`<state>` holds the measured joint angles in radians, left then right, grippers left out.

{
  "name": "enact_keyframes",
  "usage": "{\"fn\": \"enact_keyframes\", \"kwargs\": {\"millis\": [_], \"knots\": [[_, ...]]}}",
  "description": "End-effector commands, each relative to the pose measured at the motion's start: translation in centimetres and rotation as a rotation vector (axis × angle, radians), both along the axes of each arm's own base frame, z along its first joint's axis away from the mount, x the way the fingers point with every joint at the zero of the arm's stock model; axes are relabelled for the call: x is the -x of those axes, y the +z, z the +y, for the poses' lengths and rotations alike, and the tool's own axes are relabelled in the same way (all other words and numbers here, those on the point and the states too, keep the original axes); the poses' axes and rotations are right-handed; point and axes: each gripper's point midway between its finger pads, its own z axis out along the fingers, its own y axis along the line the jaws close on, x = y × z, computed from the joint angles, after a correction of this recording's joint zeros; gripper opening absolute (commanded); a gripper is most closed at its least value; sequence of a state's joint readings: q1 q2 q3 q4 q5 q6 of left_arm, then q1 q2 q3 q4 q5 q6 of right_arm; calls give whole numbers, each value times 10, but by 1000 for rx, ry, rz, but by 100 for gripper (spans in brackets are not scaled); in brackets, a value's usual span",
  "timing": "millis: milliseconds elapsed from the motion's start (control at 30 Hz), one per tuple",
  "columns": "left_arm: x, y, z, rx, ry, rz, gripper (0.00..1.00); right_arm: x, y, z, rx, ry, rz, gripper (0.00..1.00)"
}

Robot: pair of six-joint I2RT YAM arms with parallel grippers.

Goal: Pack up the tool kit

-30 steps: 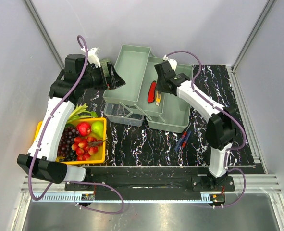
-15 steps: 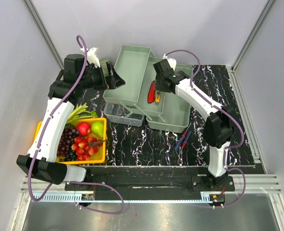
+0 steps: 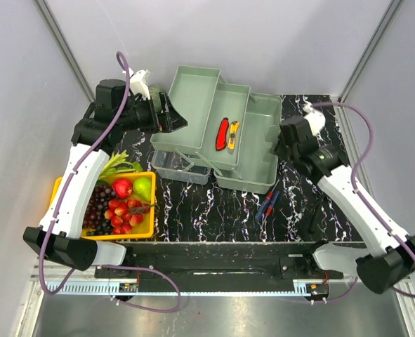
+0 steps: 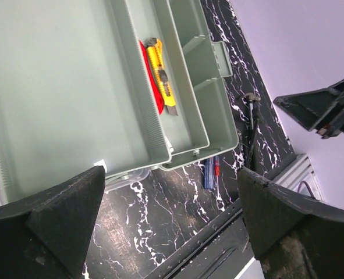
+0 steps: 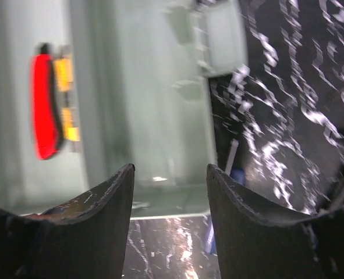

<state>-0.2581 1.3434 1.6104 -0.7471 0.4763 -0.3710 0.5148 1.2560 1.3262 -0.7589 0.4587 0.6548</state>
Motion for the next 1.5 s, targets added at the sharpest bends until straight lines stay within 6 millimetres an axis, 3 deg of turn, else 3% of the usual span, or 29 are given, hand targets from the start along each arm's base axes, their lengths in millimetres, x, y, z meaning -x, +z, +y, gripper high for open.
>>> {"fn": "enact_keyframes", "kwargs": {"millis": [0, 100, 200, 500, 767, 967, 1133, 1267, 1433, 1467], "knots": [[3, 31, -15, 47, -66, -81, 99, 46, -66, -52, -2, -229, 173, 58], [5, 34, -21, 59, -86, -78, 99, 73, -102, -58, -58, -268, 259, 59], [6, 34, -23, 60, -93, -75, 99, 94, -137, -49, -130, -263, 361, 59], [8, 28, -21, 49, -81, -68, 99, 101, -202, -18, -225, -124, 503, 57], [8, 30, -18, 43, -63, -79, 99, 91, -228, -23, -215, -133, 513, 52], [8, 29, -14, 28, -45, -84, 99, 93, -248, -25, -171, -145, 588, 50], [9, 31, -13, 25, -39, -90, 99, 101, -254, -39, -107, -223, 647, 47], [9, 32, -12, 26, -37, -93, 99, 100, -251, -43, -95, -239, 635, 36], [9, 33, -13, 28, -41, -93, 99, 97, -243, -50, -68, -259, 609, 0], [9, 33, -13, 29, -42, -91, 99, 97, -237, -57, -38, -280, 604, 0]]}}
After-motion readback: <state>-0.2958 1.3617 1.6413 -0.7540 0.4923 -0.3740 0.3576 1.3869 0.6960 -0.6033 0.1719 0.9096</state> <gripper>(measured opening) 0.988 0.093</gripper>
